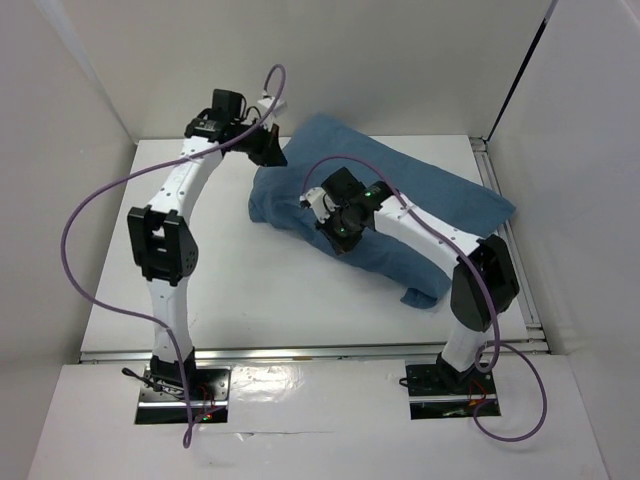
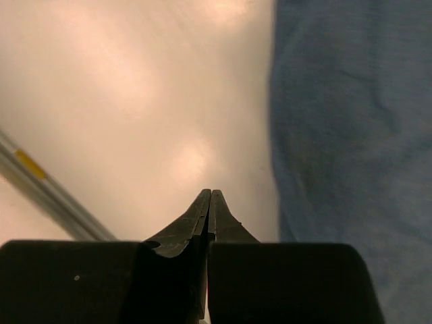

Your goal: Put the pillow into the pillowcase

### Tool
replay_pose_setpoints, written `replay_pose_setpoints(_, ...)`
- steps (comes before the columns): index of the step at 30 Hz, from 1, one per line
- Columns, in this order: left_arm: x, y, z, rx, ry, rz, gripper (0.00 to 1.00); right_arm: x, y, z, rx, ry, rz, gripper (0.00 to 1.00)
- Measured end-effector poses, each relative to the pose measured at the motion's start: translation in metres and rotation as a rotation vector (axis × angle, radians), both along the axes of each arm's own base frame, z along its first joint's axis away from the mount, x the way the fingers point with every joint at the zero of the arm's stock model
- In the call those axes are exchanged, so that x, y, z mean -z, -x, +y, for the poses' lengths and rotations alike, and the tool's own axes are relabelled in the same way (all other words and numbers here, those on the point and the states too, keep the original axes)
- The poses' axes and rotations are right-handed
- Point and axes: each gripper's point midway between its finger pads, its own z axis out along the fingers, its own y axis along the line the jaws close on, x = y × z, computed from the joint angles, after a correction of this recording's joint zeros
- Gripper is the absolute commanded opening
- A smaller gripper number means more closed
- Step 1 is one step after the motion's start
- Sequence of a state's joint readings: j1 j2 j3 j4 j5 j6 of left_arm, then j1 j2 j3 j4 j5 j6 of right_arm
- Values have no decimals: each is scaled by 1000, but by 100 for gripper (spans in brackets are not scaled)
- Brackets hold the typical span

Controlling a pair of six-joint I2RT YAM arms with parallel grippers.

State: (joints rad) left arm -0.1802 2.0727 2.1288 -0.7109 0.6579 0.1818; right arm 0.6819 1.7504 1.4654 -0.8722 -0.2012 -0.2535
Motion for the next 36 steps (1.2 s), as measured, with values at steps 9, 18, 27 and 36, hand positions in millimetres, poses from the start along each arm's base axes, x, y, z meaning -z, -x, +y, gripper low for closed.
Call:
replay_pose_setpoints(9,91,-9,-47,99,43,171,0,-37,-50,-36,189,68,-274,0)
replay_pose_setpoints(18,92,-37,-89,129,109,84,0,-55,-84,-75,381,100,-425,0)
replay_pose_setpoints(27,141,-40,-87,86,15,102,0,10,-134,-159,659,181,-310,0)
replay_pose_setpoints(36,163,-40,-73,57,-105,47,0,47,-158,-150,691,125,-200,0)
